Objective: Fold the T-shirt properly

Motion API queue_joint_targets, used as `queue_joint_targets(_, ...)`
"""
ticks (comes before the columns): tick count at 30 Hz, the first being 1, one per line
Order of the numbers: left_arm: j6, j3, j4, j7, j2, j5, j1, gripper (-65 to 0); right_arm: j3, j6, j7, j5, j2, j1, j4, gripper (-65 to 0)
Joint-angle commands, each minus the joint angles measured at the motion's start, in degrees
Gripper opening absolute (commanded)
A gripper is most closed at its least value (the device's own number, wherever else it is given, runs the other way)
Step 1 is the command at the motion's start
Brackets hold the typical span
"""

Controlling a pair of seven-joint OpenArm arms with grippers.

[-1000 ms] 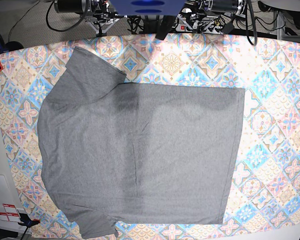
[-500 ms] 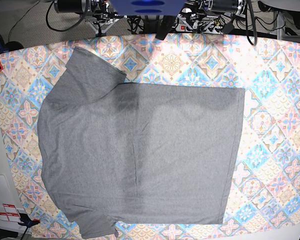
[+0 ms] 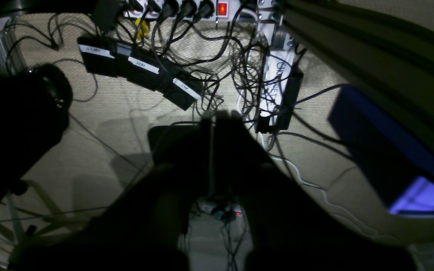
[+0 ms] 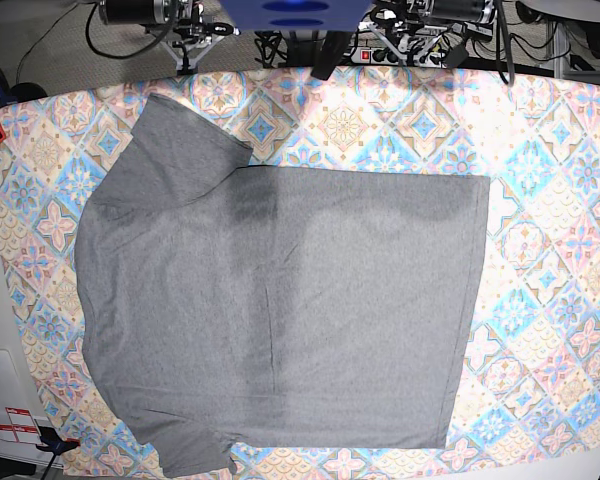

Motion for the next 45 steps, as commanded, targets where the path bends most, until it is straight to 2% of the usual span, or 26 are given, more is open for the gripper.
queue_joint_targets(1, 0.1, 0.0, 0.1, -0.2, -0.2, 0.3, 0.5, -65.0, 0.1, 0.0, -0.2, 0.1, 0.4, -0.9, -0.1, -65.0)
queue_joint_targets(7, 0.0, 0.1, 0.1, -0.4, -1.2, 0.3, 1.8, -65.0, 0.2, 0.0, -0.2, 0.2, 1.2, -3.0, -0.1, -65.0)
queue_joint_targets(11, 0.0, 0.1, -0.1, -7.7, -1.3, 0.3, 4.5, -65.0, 0.2, -0.1, 0.1, 0.2, 1.4, -4.9, 0.2, -65.0)
queue_joint_targets(13, 0.0, 0.1, 0.0, -12.5, -1.5, 0.3, 6.4, -65.0, 1.0, -0.2, 2.4, 0.3, 1.9, -6.0, 0.1, -65.0)
queue_joint_targets(16, 0.0, 0.1, -0.1, -21.1, -2.7, 0.3, 10.0, -65.0, 6.3, -0.2, 7.9, 1.5, 3.1, -8.7, -0.1, -65.0)
queue_joint_targets(20, 0.1, -0.2, -0.2, -37.2, -3.4, -0.2, 14.7, -65.0, 10.3, -0.2, 16.7, 1.5, 4.0, -12.4, -0.1, -65.0)
queue_joint_targets(27, 0.3, -0.3, -0.3, -60.4, -4.0, -0.5, 20.7, -65.0, 10.7, -0.2, 35.2, 1.5, 3.7, -17.8, -0.1, -65.0)
queue_joint_targets(30, 0.3, -0.3, -0.3, -71.2, -4.0, -2.6, 22.5, -65.0, 10.7, -0.2, 43.2, 1.5, 3.6, -20.0, -0.1, -65.0)
queue_joint_targets(31, 0.3, -0.3, 0.1, -72.9, -3.8, -3.4, 22.8, -65.0, 10.7, -0.2, 46.1, 1.5, 3.6, -20.8, -0.1, -65.0)
queue_joint_targets(39, 0.2, -0.3, 9.9, -71.9, -3.5, -9.4, 25.5, -65.0, 10.8, -0.2, 73.8, 1.5, 3.5, -28.0, -0.1, -65.0)
queue_joint_targets(45, 0.1, -0.2, 38.2, -71.9, -3.6, -9.2, 36.2, -65.0, 10.8, -0.2, 74.4, 1.4, 2.8, -30.4, 4.6, -65.0)
